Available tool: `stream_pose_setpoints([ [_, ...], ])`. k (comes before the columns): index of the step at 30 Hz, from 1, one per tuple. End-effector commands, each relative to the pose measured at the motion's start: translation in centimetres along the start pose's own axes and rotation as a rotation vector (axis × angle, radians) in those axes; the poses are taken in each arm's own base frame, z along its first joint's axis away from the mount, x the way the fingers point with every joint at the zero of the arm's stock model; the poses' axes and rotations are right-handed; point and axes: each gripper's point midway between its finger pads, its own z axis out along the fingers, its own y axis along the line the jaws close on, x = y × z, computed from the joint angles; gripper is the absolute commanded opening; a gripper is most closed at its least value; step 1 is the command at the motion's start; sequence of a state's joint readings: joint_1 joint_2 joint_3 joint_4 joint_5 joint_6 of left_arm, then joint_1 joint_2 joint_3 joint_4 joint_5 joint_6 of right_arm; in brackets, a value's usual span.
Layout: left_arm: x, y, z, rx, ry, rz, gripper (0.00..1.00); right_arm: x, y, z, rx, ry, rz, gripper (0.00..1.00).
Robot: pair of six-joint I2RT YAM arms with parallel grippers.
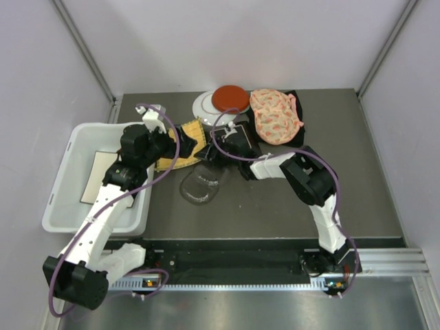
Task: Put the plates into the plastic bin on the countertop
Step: Pick up the plate at the center of the board.
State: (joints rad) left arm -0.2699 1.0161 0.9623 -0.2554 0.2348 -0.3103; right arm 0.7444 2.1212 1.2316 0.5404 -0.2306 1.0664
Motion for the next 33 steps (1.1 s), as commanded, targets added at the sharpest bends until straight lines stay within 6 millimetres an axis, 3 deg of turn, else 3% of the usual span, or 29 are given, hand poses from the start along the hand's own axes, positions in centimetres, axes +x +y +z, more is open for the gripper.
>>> stream_pose_setpoints([
  [1, -1.6, -0.5, -0.4, 0.018, -0.064, 0.016, 0.99, -0.9, -1.0, 1.8, 0.019, -0.057, 0.026, 0.52],
  [6, -1.5, -0.4, -0.4, 0.017, -0.062, 0.015, 0.99, -1.0, -1.4, 2.3, 0.02, -0.069, 0.042, 0.36],
  [14, -1.3, -0.3, -0.1, 0.012, -0.058, 0.012, 0.99, -3.1, 0.0, 1.5, -0.034, -0.146, 0.039, 0.03],
  [18, -1.2, -0.2, 0.0, 0.011, -0.053, 0.008, 0.99, -4.2, 1.2, 0.3, -0.071, -0.187, 0.033, 0.0],
  [19, -1.1, -0.1, 0.1, 0.01, -0.05, 0.008, 0.99, -5.3, 2.3, -0.5, -0.096, -0.217, 0.03, 0.0],
  [22, -1.1, 0.0, 0.0, 0.006, -0.051, 0.006, 0.99, -6.0, 2.1, -2.8, -0.099, -0.247, 0.037, 0.0],
  [26, -1.1, 0.0, 0.1, 0.019, -0.051, 0.006, 0.99, -8.2, 4.4, -6.6, -0.186, -0.299, 0.024, 0.0],
  [28, -1.1, -0.1, 0.2, 0.027, -0.05, 0.0, 0.99, -8.4, 4.3, -8.1, -0.181, -0.311, 0.0, 0.0],
  [29, -1.0, -0.1, 0.3, 0.029, -0.046, -0.003, 0.99, -9.5, 5.8, -9.6, -0.208, -0.341, -0.017, 0.0],
  [32, -1.0, -0.2, 0.4, 0.049, -0.042, -0.012, 0.99, -10.2, 6.1, -11.9, -0.214, -0.373, -0.04, 0.0],
  [33, -0.9, -0.3, 0.5, 0.056, -0.038, -0.016, 0.99, -10.8, 7.5, -13.3, -0.25, -0.397, -0.051, 0.0],
])
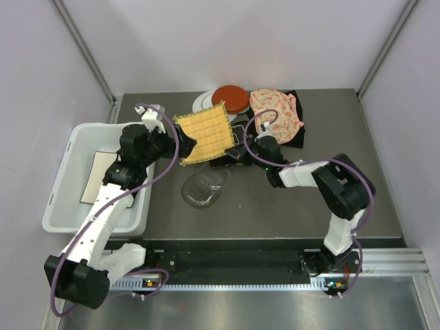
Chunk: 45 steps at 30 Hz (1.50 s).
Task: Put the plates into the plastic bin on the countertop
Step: Pick up the plate at the center of the board.
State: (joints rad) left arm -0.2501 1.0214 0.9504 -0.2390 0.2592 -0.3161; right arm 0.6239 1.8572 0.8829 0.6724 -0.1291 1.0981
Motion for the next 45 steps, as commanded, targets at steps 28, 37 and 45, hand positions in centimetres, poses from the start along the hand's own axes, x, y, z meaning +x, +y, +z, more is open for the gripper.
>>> stream_pose_setpoints([
  [28, -1.9, -0.1, 0.3, 0.152, -0.085, -0.177, 0.8, -4.7, 17.6, -11.9, -0.627, -0.052, -0.095, 0.0],
  [37, -2.5, 0.0, 0.2, 0.168, -0.112, -0.19, 0.22, -4.1, 15.9, -10.6, -0.552, -0.028, -0.102, 0.0],
  [45, -2.5, -0.1, 0.4, 0.192, -0.117, -0.206, 0.0, -4.2, 14.9, -10.0, -0.498, -0.031, -0.127, 0.0],
])
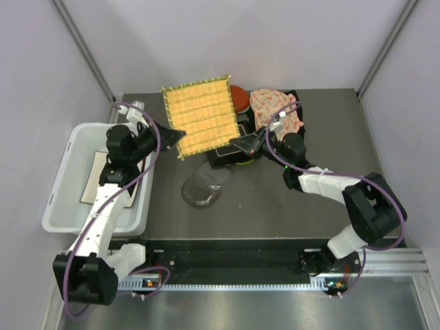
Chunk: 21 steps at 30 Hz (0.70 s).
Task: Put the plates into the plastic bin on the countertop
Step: Pick up the plate at the center of the board, then place the plate in the plastic bin.
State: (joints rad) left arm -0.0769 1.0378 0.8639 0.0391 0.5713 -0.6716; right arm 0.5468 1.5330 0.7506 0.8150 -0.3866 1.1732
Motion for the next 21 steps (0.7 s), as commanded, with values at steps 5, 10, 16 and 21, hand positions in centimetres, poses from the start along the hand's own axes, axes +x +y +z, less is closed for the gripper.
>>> stream_pose_setpoints([
  [5, -0.4, 1.1, 0.3, 0.001, -0.036, 0.098, 0.0, -0.9, 3.8, 0.6, -0.093, -0.032, -0.159, 0.36],
  [10, -3.2, 2.2, -0.1, -0.068, -0.123, 0.034, 0.0, -1.1, 1.7, 0.5, 0.038, -0.015, -0.207, 0.73],
  [16, -6.9, 3.8, -1.7, -0.111, -0.238, -0.092, 0.0, -2.4, 0.3, -2.0, 0.188, -0.051, -0.315, 0.86],
  [21, -9.8, 5.9, -4.5, -0.164, -0.375, -0.199, 0.0, -4.4, -0.9, -5.5, 0.267, -0.113, -0.329, 0.89],
])
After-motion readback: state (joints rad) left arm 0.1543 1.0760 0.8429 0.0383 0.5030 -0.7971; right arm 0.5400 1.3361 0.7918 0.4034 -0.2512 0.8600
